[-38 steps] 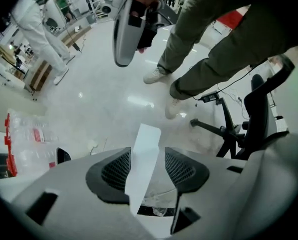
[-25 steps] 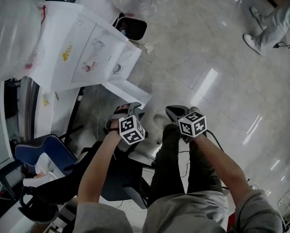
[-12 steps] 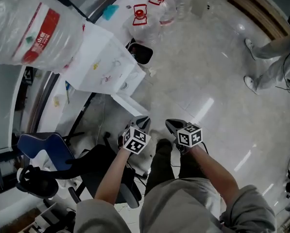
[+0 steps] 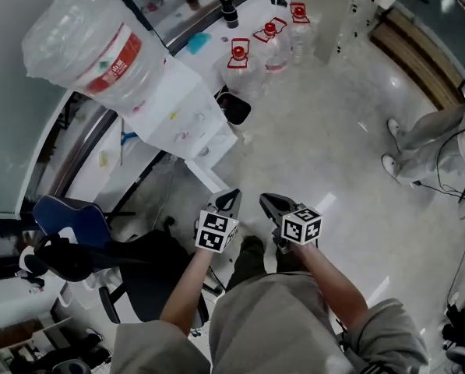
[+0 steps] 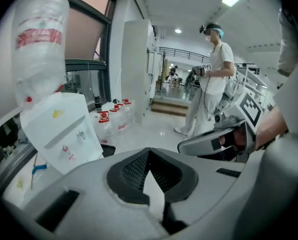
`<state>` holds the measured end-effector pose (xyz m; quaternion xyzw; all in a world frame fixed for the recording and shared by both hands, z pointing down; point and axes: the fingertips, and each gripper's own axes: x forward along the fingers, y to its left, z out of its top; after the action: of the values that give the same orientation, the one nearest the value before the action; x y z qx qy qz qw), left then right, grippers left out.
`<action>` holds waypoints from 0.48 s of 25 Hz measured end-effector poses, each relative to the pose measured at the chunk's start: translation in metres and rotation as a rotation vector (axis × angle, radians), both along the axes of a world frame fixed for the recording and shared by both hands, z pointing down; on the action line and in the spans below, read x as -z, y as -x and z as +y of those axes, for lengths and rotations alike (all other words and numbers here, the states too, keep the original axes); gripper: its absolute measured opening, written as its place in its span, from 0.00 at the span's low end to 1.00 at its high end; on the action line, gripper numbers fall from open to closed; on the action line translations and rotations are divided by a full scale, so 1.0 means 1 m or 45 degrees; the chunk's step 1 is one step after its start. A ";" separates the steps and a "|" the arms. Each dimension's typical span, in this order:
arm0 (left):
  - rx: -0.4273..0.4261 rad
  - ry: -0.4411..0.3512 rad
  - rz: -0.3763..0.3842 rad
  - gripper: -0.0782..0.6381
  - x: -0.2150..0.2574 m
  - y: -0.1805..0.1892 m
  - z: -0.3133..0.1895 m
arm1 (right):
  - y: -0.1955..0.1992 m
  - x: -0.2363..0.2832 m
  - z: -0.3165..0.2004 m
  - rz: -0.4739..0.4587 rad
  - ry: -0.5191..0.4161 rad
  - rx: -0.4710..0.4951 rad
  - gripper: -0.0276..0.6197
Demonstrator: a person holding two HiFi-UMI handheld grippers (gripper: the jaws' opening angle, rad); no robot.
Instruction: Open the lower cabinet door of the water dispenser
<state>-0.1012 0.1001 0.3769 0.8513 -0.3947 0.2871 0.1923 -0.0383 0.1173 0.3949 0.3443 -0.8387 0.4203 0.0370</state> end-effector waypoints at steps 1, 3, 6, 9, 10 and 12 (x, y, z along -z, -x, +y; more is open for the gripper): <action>0.041 -0.015 0.021 0.12 0.011 -0.002 -0.001 | -0.003 0.013 -0.002 -0.006 -0.018 -0.006 0.06; 0.097 -0.062 0.028 0.12 0.035 -0.007 -0.001 | -0.007 0.038 -0.005 -0.010 -0.063 -0.015 0.06; 0.158 -0.134 0.061 0.12 0.070 -0.019 -0.001 | -0.012 0.073 -0.008 0.012 -0.155 -0.007 0.06; 0.217 -0.170 0.110 0.12 0.098 -0.026 -0.002 | -0.011 0.102 -0.009 0.051 -0.230 0.011 0.06; 0.232 -0.181 0.118 0.12 0.105 -0.027 -0.002 | -0.011 0.109 -0.010 0.058 -0.247 0.015 0.06; 0.255 -0.203 0.134 0.12 0.117 -0.029 -0.004 | -0.009 0.121 -0.012 0.061 -0.272 0.020 0.06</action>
<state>-0.0720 0.0958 0.2598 0.8340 -0.4888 0.1893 0.1723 -0.0290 0.1048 0.2735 0.3498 -0.8802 0.3199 0.0235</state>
